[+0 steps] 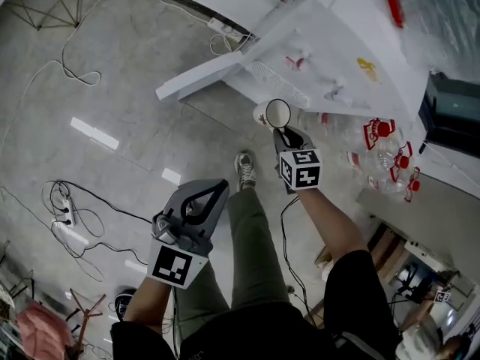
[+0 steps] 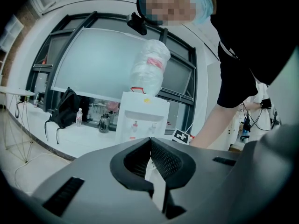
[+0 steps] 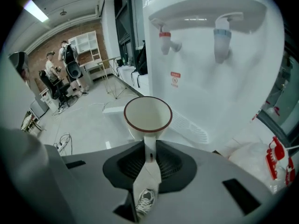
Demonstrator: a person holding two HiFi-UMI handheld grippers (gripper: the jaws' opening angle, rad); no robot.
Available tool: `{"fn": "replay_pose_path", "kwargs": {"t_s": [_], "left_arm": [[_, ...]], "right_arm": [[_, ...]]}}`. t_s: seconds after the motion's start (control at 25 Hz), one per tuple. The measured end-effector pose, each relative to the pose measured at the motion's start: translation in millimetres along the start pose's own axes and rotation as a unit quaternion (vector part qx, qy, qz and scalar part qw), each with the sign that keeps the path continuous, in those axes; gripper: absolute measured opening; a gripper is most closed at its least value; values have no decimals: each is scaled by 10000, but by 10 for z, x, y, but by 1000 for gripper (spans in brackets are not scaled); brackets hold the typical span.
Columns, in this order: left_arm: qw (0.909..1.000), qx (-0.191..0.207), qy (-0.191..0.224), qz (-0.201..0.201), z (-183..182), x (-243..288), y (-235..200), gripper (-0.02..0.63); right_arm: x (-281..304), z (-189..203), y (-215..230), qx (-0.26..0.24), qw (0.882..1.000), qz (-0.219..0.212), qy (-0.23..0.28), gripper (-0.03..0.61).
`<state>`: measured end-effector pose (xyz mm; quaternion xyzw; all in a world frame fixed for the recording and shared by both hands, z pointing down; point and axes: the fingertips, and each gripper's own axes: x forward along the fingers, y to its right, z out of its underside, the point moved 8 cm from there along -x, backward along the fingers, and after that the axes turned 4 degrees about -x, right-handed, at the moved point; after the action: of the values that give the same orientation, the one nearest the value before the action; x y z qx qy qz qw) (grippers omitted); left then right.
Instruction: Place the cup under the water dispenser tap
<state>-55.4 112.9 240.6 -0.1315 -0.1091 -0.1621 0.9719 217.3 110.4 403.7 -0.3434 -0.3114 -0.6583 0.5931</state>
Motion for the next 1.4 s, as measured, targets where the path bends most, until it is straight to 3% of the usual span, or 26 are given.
{"fn": "replay_pose_path", "kwargs": {"t_s": [0.4,0.76,1.2,1.4], "left_arm": [[9992,-275,-101,-256,-279,198,132,19],[9985,-430,-168,-304,-167,406,72,18],[9973,-620,-188,-354,-101,568,-19,18],[9973,-623,-205,-329,-98,600,-26,20]], "right_arm": [[82,-563,397,-745,9967,282,144,84],[392,-695,554,-1155,9924,412,94,84],[541,-688,644,-1212,9915,452,111,84],[554,-647,670,-939,9943,441,228,90]]}}
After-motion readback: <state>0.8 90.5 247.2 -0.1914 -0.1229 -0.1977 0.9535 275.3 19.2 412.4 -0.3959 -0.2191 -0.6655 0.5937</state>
